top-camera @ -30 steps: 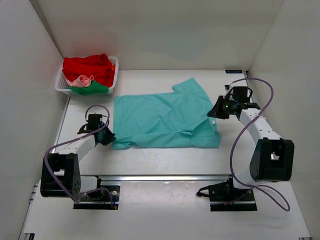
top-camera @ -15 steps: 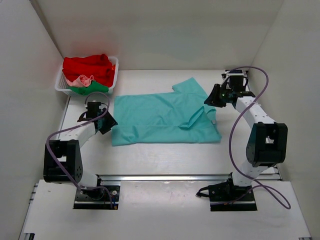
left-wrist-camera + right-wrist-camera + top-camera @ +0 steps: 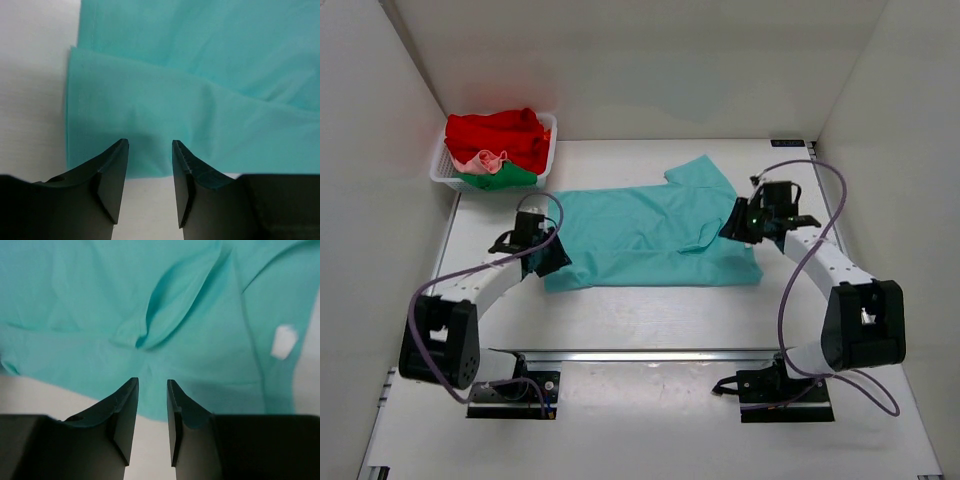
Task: Fold and stack the t-shirts
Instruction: Fold the flattened tshirt in 1/3 of the way
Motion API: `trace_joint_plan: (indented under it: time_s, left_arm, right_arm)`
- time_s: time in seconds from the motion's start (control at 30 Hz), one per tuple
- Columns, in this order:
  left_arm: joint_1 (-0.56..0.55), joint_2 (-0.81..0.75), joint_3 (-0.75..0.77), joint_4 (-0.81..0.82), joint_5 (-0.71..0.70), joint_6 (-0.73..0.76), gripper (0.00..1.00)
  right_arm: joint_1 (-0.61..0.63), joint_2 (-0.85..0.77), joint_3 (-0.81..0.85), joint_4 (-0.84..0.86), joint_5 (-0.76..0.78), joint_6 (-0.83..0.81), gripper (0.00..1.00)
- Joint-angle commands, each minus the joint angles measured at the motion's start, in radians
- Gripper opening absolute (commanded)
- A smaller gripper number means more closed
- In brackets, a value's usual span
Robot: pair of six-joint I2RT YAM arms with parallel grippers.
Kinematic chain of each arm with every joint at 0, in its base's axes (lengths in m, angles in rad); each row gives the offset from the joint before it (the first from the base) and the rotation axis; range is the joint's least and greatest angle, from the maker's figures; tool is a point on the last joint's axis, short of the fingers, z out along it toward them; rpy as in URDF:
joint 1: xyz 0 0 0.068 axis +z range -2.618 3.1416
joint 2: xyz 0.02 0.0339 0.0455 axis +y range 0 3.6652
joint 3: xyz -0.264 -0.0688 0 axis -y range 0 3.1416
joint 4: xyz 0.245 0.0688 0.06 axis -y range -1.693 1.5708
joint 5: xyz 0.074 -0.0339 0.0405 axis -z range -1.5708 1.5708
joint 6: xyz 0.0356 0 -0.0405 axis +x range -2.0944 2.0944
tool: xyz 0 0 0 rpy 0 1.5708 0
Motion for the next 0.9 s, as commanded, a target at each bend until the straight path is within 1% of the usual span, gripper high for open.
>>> trace_joint_plan:
  time_s: [0.0, 0.07, 0.13, 0.17, 0.23, 0.33, 0.47, 0.53, 0.6, 0.67, 0.73, 0.77, 0.83, 0.87]
  left_arm:
    - [-0.051, 0.117, 0.019, -0.074, -0.036, 0.056, 0.51]
    - [-0.080, 0.190, 0.062, -0.141, -0.083, 0.086, 0.51]
    - [-0.081, 0.257, 0.085, -0.184, -0.135, 0.102, 0.50]
    - [-0.088, 0.279, 0.093, -0.203, -0.138, 0.113, 0.50]
    - [-0.088, 0.288, 0.102, -0.238, -0.165, 0.128, 0.50]
    - [-0.097, 0.268, 0.090, -0.284, -0.184, 0.147, 0.50]
    - [-0.110, 0.218, 0.042, -0.353, -0.202, 0.182, 0.50]
    - [-0.108, 0.198, 0.018, -0.366, -0.219, 0.181, 0.50]
    - [-0.142, 0.181, 0.021, -0.384, -0.231, 0.178, 0.51]
    - [-0.151, 0.170, 0.015, -0.389, -0.222, 0.179, 0.50]
    - [-0.153, 0.158, 0.012, -0.389, -0.213, 0.185, 0.50]
    - [-0.157, 0.147, 0.012, -0.382, -0.215, 0.184, 0.50]
    - [-0.162, 0.136, 0.010, -0.382, -0.215, 0.181, 0.49]
    - [-0.157, 0.135, 0.010, -0.381, -0.212, 0.184, 0.49]
  right_arm:
    - [0.054, -0.041, -0.083, 0.033, 0.020, 0.028, 0.27]
    - [0.063, -0.020, -0.102, -0.005, 0.043, 0.024, 0.26]
    - [0.062, 0.006, -0.108, -0.082, 0.065, 0.028, 0.21]
    - [0.059, 0.014, -0.118, -0.105, 0.072, 0.030, 0.18]
    - [0.060, 0.008, -0.144, -0.154, 0.097, 0.049, 0.17]
    - [0.056, -0.024, -0.207, -0.186, 0.126, 0.071, 0.15]
    - [0.052, -0.082, -0.304, -0.214, 0.109, 0.108, 0.15]
    - [0.049, -0.084, -0.330, -0.240, 0.123, 0.111, 0.12]
    - [0.068, -0.079, -0.358, -0.257, 0.146, 0.111, 0.12]
    - [0.080, -0.092, -0.370, -0.307, 0.149, 0.102, 0.10]
    - [0.117, -0.145, -0.359, -0.335, 0.155, 0.109, 0.09]
    - [0.146, -0.203, -0.350, -0.329, 0.149, 0.123, 0.10]
    - [0.151, -0.300, -0.326, -0.282, 0.117, 0.138, 0.11]
    - [0.140, -0.320, -0.306, -0.251, 0.106, 0.142, 0.12]
